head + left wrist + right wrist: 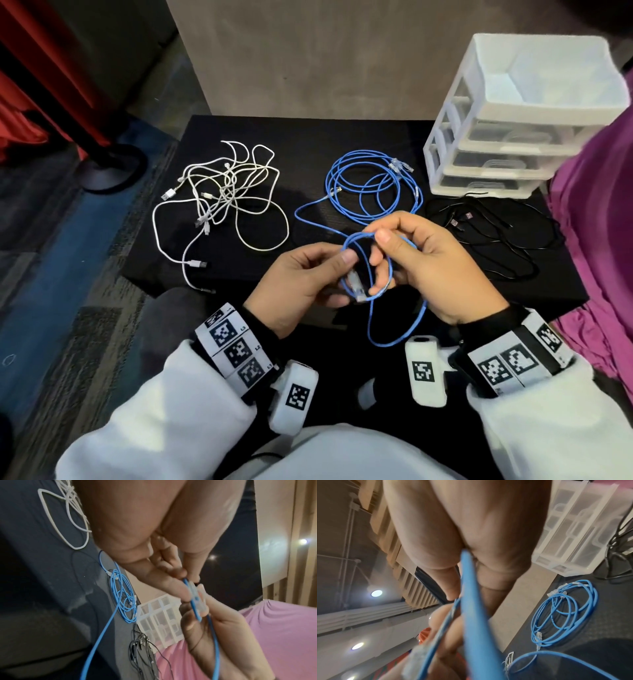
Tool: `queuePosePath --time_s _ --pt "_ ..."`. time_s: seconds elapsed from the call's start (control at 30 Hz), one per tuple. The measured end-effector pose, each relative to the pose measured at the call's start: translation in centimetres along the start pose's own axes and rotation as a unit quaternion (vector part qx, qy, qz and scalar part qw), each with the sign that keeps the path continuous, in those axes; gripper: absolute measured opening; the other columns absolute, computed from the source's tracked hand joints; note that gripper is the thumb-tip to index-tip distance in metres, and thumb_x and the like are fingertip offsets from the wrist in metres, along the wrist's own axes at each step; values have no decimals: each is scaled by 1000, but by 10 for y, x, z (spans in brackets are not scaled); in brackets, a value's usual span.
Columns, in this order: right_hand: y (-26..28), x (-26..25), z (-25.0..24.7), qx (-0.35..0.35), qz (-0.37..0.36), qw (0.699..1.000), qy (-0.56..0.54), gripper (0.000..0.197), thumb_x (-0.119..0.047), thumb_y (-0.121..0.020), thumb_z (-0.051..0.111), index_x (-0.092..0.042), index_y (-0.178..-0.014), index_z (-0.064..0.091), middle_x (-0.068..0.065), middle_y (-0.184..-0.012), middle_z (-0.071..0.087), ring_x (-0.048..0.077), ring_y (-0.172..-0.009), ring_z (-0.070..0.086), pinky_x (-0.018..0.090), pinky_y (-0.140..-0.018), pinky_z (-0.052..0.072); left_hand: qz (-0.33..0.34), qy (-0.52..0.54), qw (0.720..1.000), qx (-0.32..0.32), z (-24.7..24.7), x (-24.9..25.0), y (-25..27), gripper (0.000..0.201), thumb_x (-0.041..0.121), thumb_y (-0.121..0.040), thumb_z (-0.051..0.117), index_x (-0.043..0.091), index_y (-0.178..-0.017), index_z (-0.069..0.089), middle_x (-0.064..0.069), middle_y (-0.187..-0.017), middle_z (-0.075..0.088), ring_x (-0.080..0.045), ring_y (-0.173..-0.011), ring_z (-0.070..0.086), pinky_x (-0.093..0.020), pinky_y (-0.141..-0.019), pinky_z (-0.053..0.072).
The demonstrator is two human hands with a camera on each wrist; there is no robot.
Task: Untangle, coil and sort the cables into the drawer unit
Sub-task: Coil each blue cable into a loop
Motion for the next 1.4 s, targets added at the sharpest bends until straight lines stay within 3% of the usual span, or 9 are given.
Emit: queuePosePath --time_s 0.2,0.33,0.47,0.73,0.87,0.97,1.1,1.2,1.4 --pt "4 0 14 -18 18 1000 -1 13 -9 -102 59 1 -110 60 13 -78 63 23 -58 67 38 -57 62 74 -95 986 119 -18 -2 -5 21 21 -97 68 0 -94 68 -8 -65 56 -11 -51 51 -21 -43 44" --pt "3 -3 9 -2 -4 998 57 9 -9 -103 60 -2 -107 65 10 -77 65 23 -57 64 37 -56 60 111 -167 975 101 -20 4 -5 32 38 -92 71 11 -77 65 -7 -68 54 -17 -65 50 -32 -65 44" --pt "2 -1 2 -11 -10 997 79 11 -12 -100 65 -6 -105 72 10 -80 69 24 -60 66 33 -58 57 5 20 1000 -4 -6 -5 -1 48 54 -94 58 11 -73 62 -8 -70 65 -26 -68 61 -31 -60 45" --pt "-4 -4 3 9 -47 996 76 11 -11 -99 67 -9 -104 77 12 -74 65 21 -56 58 28 -50 52 -86 169 974 -125 19 8 9 33 34 -107 41 12 -88 57 -2 -82 56 -1 -43 36 -23 -59 49" --pt "-8 16 -12 53 -22 997 57 19 -16 -107 54 -10 -108 72 8 -68 59 18 -41 43 23 -37 35 -41 296 952 -62 0 30 1 35 34 -109 37 18 -81 49 0 -87 59 -2 -40 37 -18 -56 46" --pt "-7 44 -10 34 23 991 125 23 -21 -110 50 -13 -110 70 5 -67 57 14 -39 41 21 -36 31 21 346 938 -15 -19 49 -3 36 34 -109 36 18 -79 47 -12 -124 71 -1 -60 63 -22 -71 58" --pt "10 70 27 -91 83 962 246 25 -31 -110 48 -18 -112 69 -1 -62 61 11 -40 45 22 -39 37 84 285 954 41 -35 57 -9 37 29 -111 32 14 -82 48 -25 -141 58 -32 -117 69 -42 -100 56" --pt "23 61 57 -191 75 924 323 26 -34 -110 47 -18 -114 67 -2 -67 67 7 -47 52 25 -51 46 117 186 969 114 -42 51 -13 29 22 -111 33 12 -89 48 -26 -141 57 -45 -120 63 -51 -101 54" --pt "24 -6 66 -214 -72 887 402 22 -31 -104 60 -20 -87 68 1 -67 61 11 -61 52 33 -62 46 163 -97 979 72 -16 46 -3 29 19 -112 33 15 -87 47 -5 -136 63 -13 -103 73 -25 -84 54"
Point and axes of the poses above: each hand's wrist, its own y-axis away from the middle knuckle, its own z-axis out of the palm, x = y × z, the point moved 9 cm from there along -y, towards the middle knuckle
